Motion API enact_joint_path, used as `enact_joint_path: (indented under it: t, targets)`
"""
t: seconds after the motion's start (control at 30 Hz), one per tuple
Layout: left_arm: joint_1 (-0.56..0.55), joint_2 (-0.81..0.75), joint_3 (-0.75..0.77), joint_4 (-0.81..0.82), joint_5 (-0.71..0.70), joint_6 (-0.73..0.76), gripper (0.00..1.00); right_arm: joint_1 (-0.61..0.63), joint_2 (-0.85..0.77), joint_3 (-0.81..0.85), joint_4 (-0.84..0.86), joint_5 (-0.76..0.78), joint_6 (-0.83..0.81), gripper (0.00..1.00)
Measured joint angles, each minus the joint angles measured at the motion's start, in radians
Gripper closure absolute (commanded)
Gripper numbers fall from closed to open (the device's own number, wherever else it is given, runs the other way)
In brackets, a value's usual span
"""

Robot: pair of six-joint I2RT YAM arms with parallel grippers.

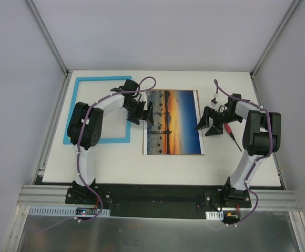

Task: Take the photo out of the frame
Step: Pick up the photo frame item at the center of the board.

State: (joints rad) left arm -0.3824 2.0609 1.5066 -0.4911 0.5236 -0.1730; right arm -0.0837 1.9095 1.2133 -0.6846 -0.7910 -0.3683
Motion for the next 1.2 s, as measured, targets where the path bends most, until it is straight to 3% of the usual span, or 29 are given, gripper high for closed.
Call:
enact_joint_path:
  t: [0.63,1.2]
  targets:
    - [-0.032,0.029,0.011,0.023,0.127,-0.022,0.01,0.002,0.011,0.001,-0.001,0.0,0.027,0.02]
    - [-0.034,0.03,0.009,0.029,0.138,-0.024,0.01,0.011,0.04,0.03,-0.044,-0.053,-0.011,0.04]
